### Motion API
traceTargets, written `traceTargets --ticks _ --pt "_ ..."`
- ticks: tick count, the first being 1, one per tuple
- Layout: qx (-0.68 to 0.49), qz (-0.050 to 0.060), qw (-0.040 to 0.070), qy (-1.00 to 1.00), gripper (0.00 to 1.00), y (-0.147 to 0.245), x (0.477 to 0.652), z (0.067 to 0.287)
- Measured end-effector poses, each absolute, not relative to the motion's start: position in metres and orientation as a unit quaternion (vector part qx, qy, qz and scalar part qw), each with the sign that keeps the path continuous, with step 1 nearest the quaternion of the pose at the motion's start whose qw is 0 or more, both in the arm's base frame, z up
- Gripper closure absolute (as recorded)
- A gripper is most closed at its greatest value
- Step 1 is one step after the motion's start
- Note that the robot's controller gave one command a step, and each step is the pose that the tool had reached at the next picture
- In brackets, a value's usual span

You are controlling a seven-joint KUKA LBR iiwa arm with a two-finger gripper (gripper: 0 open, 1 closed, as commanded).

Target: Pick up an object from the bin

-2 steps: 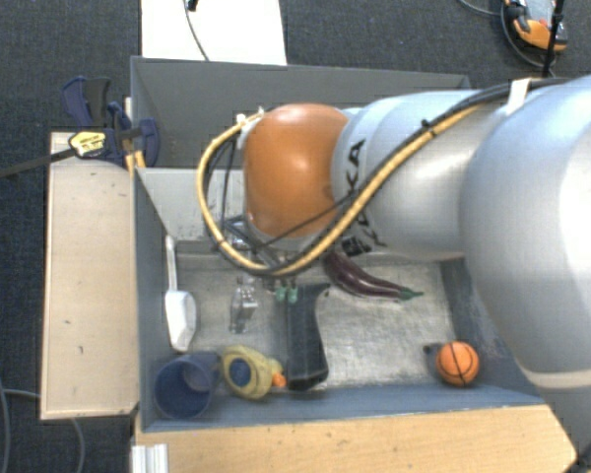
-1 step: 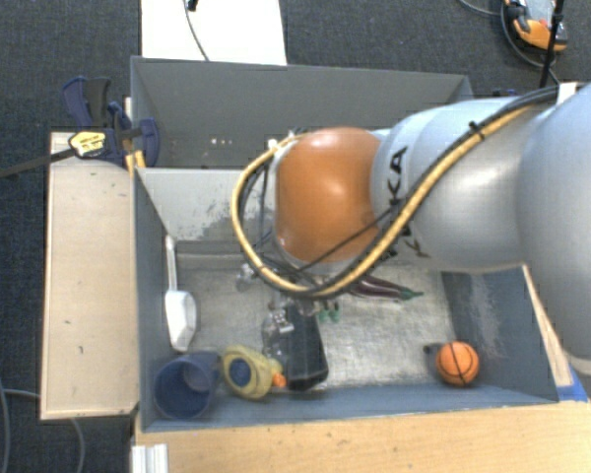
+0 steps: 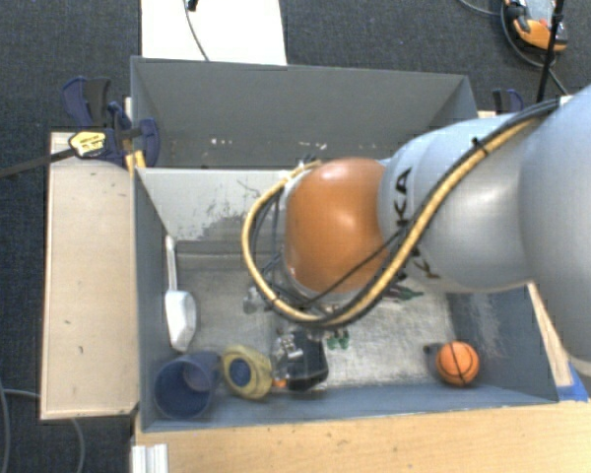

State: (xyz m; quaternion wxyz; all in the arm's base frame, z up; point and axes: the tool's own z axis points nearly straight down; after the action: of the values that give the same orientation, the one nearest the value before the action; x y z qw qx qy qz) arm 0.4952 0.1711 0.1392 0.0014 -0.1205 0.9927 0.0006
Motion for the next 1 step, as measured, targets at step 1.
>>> traceTargets --ticks 1 --pt "-0.213 0.0 -0.001 0.977 1.0 0.1748 0.4869 0.0863"
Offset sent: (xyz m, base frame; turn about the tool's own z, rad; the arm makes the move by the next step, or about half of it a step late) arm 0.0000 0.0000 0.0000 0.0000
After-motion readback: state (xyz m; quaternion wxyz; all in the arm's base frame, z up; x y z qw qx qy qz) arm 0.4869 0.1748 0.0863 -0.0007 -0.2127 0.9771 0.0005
